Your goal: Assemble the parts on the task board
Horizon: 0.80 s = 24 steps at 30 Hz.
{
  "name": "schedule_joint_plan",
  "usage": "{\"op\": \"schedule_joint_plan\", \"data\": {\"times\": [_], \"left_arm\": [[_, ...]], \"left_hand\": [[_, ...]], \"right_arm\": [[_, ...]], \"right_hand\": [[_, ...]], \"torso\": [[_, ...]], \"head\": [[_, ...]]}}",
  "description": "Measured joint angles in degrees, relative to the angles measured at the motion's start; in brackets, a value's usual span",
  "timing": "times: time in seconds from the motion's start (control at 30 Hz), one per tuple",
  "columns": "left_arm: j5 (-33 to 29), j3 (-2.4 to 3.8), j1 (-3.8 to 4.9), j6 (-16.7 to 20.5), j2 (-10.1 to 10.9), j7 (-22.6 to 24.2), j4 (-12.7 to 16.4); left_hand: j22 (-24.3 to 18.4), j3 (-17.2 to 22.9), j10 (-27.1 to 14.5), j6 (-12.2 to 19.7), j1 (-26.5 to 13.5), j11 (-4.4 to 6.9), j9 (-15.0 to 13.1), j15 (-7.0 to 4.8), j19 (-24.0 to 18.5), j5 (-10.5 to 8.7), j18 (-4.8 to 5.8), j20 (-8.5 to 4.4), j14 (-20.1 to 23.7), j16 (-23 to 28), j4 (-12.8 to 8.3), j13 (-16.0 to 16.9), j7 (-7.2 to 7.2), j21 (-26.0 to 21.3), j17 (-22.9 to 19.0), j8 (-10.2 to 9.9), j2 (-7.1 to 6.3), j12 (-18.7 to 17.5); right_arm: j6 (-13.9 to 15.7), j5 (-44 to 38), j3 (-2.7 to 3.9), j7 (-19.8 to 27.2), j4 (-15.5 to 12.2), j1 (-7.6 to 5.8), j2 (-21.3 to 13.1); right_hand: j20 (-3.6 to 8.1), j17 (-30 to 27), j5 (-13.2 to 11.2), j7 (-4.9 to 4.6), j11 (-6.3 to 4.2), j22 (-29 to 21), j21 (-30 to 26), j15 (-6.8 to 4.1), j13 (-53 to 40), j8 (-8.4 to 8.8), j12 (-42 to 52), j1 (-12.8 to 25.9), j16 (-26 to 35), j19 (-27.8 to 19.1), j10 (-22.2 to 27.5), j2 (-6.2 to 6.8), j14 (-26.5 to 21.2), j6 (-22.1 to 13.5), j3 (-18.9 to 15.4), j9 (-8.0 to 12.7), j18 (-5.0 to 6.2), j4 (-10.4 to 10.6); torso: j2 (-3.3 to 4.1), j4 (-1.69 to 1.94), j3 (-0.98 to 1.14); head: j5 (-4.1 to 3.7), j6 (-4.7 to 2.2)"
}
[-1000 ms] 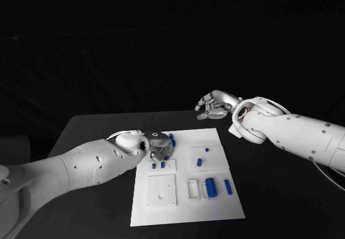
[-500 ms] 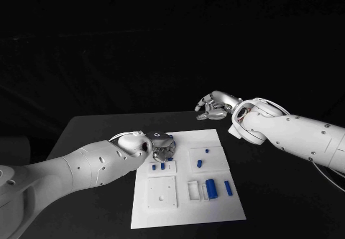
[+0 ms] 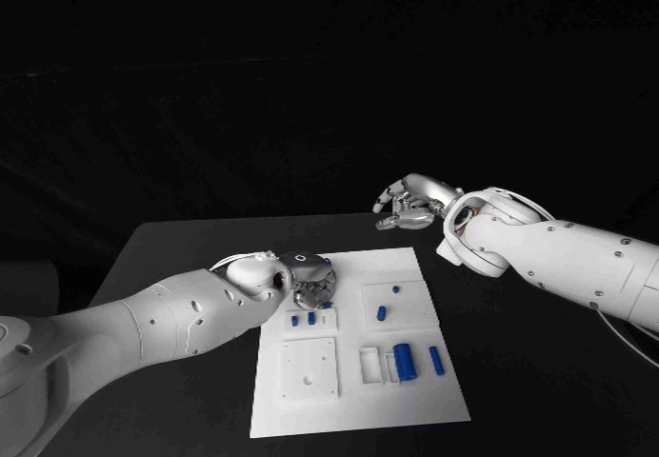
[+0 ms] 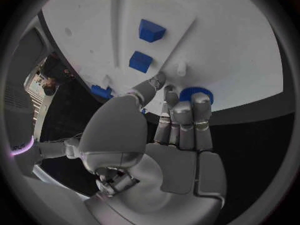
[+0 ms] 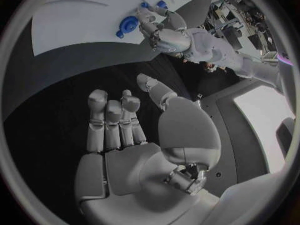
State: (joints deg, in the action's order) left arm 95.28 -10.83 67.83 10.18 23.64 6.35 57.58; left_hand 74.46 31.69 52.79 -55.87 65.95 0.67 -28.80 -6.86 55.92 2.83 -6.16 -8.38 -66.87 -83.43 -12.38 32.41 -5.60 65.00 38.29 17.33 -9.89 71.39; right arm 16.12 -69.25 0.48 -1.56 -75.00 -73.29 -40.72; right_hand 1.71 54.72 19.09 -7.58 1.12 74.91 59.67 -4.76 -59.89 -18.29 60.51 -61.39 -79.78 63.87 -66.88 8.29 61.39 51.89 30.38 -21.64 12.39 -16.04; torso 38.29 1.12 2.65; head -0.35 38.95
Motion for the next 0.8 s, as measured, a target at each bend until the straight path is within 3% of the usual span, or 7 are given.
{"op": "schedule_joint_plan", "data": {"times": [0.13, 0.4, 0.8], "left_arm": [[-0.5, 0.0, 0.0, 0.4, -0.2, -0.2, 0.1], [-1.5, 0.0, -0.03, 1.9, -1.0, -0.8, 0.0], [-3.6, 0.0, -0.07, 3.0, -1.9, -2.5, 0.5]], "left_hand": [[0.0, -0.4, 0.0, -0.5, -0.5, 0.05, -0.2, -0.2, 0.0, 0.0, 0.0, 0.0, -0.2, 0.0, 0.4, 0.0, 0.1, 0.0, 0.0, 0.4, 0.27, 0.0], [-0.2, -1.1, 0.2, -0.3, -1.7, 0.25, -0.2, -0.2, 0.4, 0.0, 0.02, -0.02, -0.2, 0.0, 1.1, -0.2, 0.05, 0.0, 0.1, 0.4, -0.88, 0.0], [-0.5, -1.5, 0.5, -0.7, -3.7, 0.48, -0.6, -0.6, 0.5, -0.01, 0.17, -0.12, -0.6, 0.0, 3.8, -0.6, 0.54, 0.0, 0.1, 1.2, -2.52, 0.0]], "right_arm": [[0.2, 0.0, 0.0, -0.1, 0.0, 0.0, 0.0], [0.4, 0.0, 0.0, -0.3, 0.0, 0.0, 0.0], [0.7, 0.0, -0.03, -0.8, 0.1, 0.0, 0.2]], "right_hand": [[-0.01, 0.1, 0.0, 0.0, -0.01, 0.0, 0.0, 0.0, 0.0, 0.0, 0.0, 0.5, 0.0, 0.0, 0.0, 0.01, 0.0, 0.0, 0.0, 0.0, -0.01, 0.0], [-0.09, 0.1, 0.2, 0.0, -0.09, 0.0, 0.0, -0.14, 0.0, 0.0, 0.2, 0.6, 0.0, 0.1, -0.1, 0.12, 0.2, 0.0, 0.2, -0.1, 0.0, 0.2], [0.03, 0.2, 0.2, 0.0, -0.1, 0.0, 0.0, -0.13, 0.0, 0.0, 0.2, 0.9, -0.1, 0.2, -0.1, 0.0, 0.2, 0.0, 0.2, 0.0, -0.01, 0.2]], "torso": [[0.0, 0.0, 0.0], [0.0, -0.02, 0.02], [0.03, -0.05, 0.05]], "head": [[0.06, -0.08], [0.13, -0.36], [0.21, -0.53]]}}
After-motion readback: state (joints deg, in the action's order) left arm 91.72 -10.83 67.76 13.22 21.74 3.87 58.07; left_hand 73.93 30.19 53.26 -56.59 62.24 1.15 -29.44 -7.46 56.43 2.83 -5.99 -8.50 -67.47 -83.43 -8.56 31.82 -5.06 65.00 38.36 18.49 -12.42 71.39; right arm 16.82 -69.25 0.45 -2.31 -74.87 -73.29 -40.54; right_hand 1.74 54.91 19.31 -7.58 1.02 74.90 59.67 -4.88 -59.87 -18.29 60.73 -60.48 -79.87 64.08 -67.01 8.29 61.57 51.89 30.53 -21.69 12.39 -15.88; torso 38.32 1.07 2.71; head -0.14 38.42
